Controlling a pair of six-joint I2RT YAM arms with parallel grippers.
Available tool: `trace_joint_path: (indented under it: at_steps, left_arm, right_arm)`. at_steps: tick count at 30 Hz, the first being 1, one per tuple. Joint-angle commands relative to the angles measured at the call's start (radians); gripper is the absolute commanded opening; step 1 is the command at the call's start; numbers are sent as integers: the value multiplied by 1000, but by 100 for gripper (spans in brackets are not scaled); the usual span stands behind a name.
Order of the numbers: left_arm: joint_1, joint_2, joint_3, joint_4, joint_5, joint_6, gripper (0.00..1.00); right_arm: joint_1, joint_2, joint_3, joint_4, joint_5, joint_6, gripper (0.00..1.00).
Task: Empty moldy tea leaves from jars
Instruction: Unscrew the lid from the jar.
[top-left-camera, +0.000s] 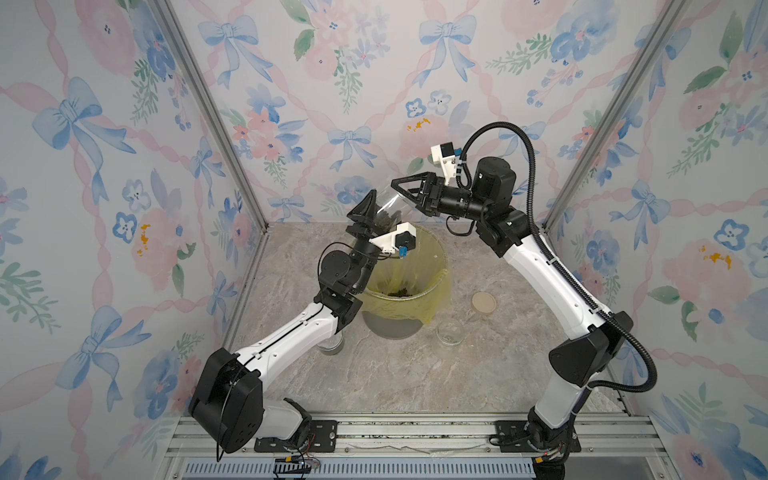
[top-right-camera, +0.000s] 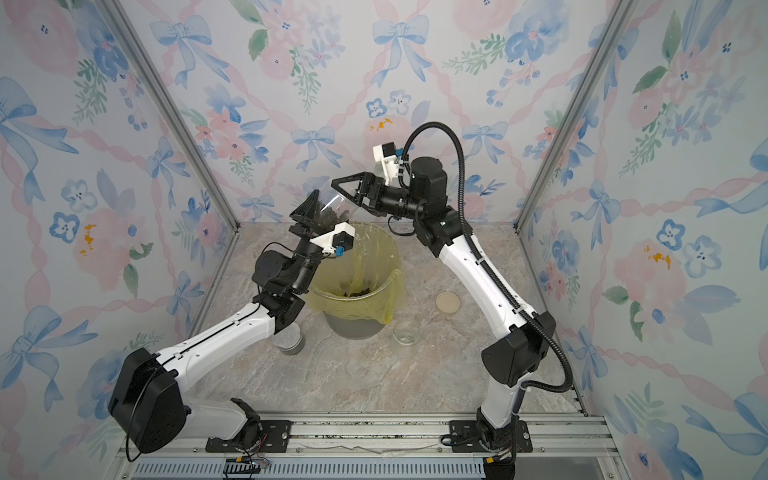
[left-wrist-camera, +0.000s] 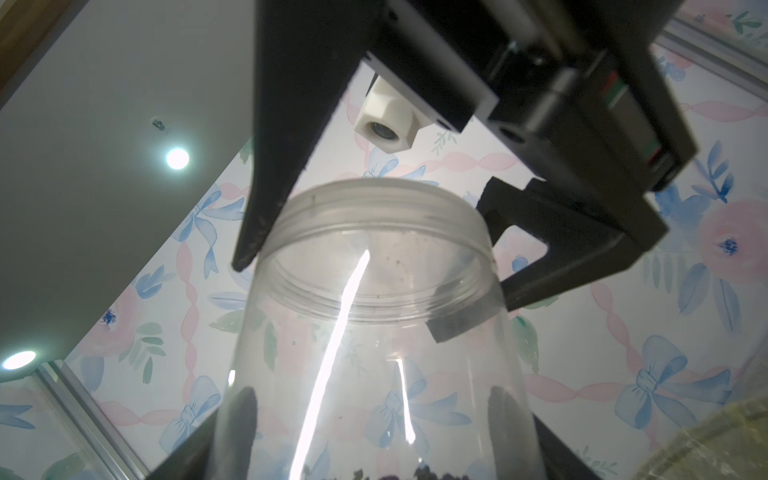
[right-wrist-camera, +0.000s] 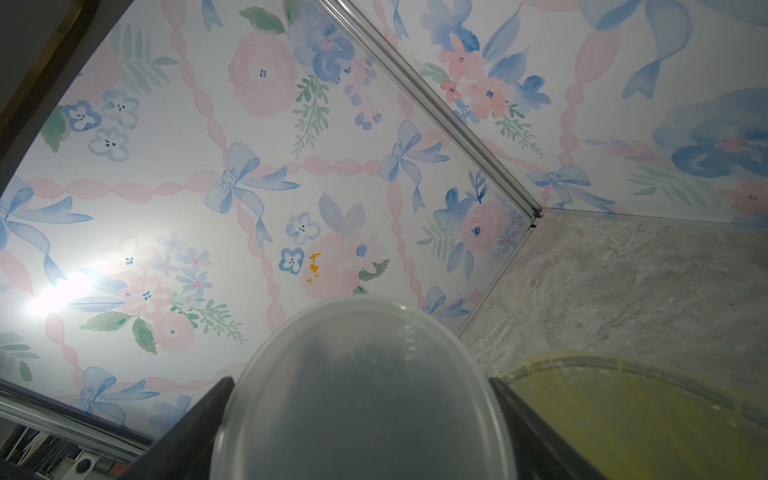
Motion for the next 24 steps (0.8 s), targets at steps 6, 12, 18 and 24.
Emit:
trace_joint_path:
  at_steps: [6, 12, 18, 24]
  left_arm:
    - [7, -24, 58, -73, 60, -222, 46]
    - [25, -47, 88, -166, 120, -406, 44]
    - [44, -83, 110, -252, 201, -597, 44]
    - [73, -126, 97, -268, 283, -765, 43]
  right_arm:
    - [-13, -55, -47, 18, -41, -67, 77]
    - [-19, -79, -89, 35, -69, -90, 77]
    - [-19, -111, -144, 76, -81, -90, 76]
    - [-20, -131, -181, 92, -93, -96, 76]
